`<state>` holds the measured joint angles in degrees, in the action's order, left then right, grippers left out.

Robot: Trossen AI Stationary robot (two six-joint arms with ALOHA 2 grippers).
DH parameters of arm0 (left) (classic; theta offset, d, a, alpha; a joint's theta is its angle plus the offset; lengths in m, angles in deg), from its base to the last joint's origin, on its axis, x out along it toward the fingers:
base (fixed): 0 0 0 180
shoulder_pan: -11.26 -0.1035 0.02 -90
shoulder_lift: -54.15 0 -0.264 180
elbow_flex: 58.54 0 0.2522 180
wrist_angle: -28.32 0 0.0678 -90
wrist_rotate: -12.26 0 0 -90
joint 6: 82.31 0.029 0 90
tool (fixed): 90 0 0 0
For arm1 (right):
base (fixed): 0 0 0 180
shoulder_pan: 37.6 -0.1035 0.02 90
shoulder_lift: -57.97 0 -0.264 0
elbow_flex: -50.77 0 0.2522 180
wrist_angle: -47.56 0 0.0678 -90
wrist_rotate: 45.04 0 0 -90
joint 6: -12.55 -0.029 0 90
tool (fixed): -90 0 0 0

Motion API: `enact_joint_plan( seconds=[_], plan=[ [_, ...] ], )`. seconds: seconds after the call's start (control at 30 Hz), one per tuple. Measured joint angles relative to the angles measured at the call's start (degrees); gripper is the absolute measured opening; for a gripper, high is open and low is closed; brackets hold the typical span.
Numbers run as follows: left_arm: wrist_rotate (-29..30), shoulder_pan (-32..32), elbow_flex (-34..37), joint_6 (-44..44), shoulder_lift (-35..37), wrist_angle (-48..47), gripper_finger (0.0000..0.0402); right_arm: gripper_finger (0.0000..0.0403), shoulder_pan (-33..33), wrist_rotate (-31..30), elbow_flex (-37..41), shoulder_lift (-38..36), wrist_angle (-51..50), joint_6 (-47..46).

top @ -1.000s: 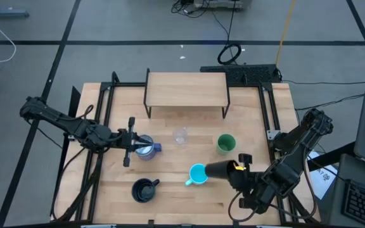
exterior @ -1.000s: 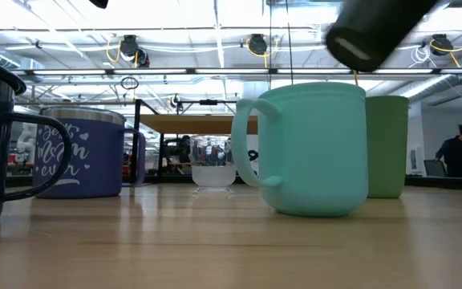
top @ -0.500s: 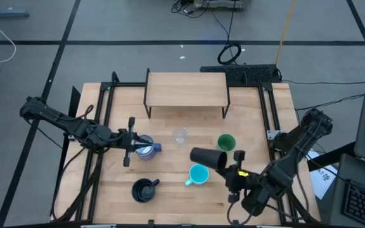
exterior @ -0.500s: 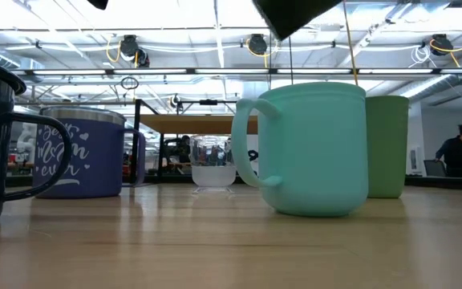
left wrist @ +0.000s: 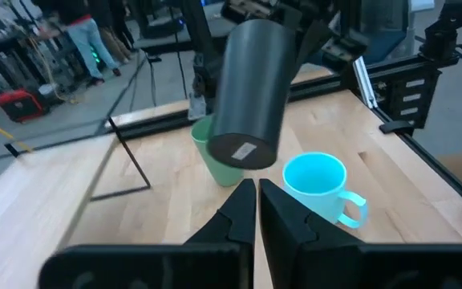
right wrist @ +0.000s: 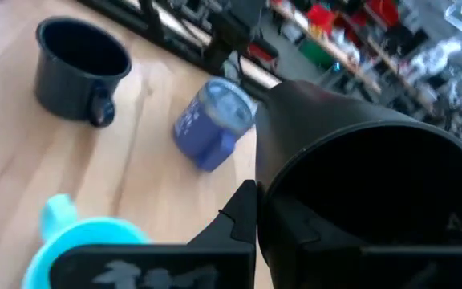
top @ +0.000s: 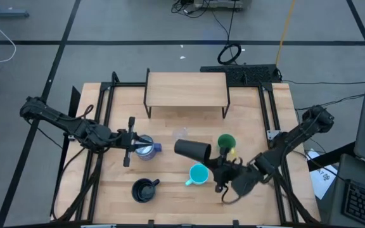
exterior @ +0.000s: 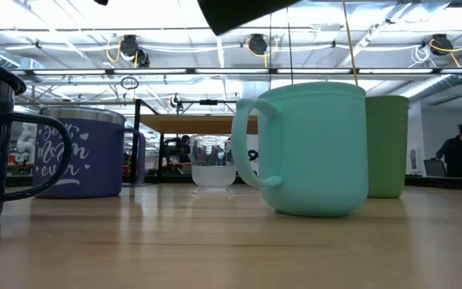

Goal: Stack small to large cups/mugs on shelf
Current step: Put the black cup on the shelf

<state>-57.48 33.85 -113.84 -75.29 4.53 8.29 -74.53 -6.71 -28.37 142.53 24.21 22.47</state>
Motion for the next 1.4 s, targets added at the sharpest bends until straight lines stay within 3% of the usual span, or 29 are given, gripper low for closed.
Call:
enact_joint_plan(
  seconds=[0.2, 0.57, 1.0, 1.4],
  plan=[
    [4.3, -0.2, 0.0, 1.9, 0.0, 2.1, 0.0021, 0.0, 5.8, 11.5, 6.8, -6.5, 8.4, 10.9],
    [5.8, -4.1, 0.0, 2.0, 0.0, 2.1, 0.0021, 0.0, 16.3, 20.1, 14.5, -19.0, 8.5, 29.3],
    [5.9, -6.5, 0.0, 0.2, 0.0, 1.3, 0.0021, 0.0, 23.8, 20.7, 18.3, -21.6, 9.0, 61.7],
    [5.9, -6.5, 0.0, 3.7, 0.0, 1.5, 0.0021, 0.0, 24.6, 20.8, 18.4, -21.6, 12.6, 64.1]
  ],
)
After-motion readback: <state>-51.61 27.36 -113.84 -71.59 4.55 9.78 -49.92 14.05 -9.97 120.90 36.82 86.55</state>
